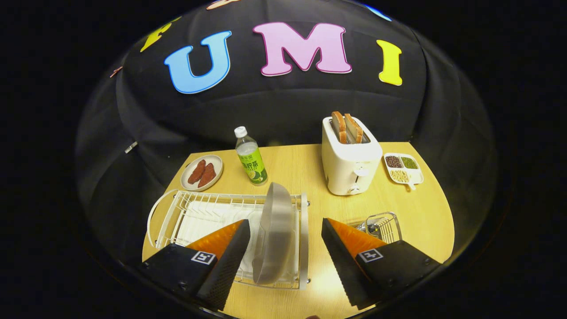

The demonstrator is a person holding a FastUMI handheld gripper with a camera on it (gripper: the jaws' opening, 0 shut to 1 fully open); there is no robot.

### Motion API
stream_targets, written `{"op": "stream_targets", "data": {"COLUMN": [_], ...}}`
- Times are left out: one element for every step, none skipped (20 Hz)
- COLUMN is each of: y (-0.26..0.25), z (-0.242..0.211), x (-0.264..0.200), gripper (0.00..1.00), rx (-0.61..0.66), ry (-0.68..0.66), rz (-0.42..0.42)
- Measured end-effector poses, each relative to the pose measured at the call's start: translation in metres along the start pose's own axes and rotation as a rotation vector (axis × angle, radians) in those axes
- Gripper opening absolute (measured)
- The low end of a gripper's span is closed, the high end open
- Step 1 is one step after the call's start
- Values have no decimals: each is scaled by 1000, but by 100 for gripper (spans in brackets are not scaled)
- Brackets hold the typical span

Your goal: Take the plate from the dish rack, then take the spoon from the basket and place it into the plate.

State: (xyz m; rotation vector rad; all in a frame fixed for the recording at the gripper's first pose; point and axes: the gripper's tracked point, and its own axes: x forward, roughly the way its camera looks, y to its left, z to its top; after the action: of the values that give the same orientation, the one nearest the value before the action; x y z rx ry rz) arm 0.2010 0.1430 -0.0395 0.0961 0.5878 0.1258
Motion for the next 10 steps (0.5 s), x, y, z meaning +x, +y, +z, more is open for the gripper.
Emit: {"op": "stream_targets", "data": {"y": [2, 2, -1, -3, -1, 0, 1, 3, 3, 7], "z": [-4, -9, -13, -13, -16, -19, -19, -20, -18, -20], "x": [8, 14, 20, 25, 29, 32, 33, 33, 32, 34], "gripper": [98, 90, 84, 71, 66, 54, 48, 38, 38, 37], "rx": [13, 33, 57, 80, 97, 103, 105, 105, 98, 87], "ry": [31, 66, 89, 102, 119, 135, 142, 147, 141, 136], "rz": [4, 4, -3, -10, -9, -3, -4, 0, -15, -21]}}
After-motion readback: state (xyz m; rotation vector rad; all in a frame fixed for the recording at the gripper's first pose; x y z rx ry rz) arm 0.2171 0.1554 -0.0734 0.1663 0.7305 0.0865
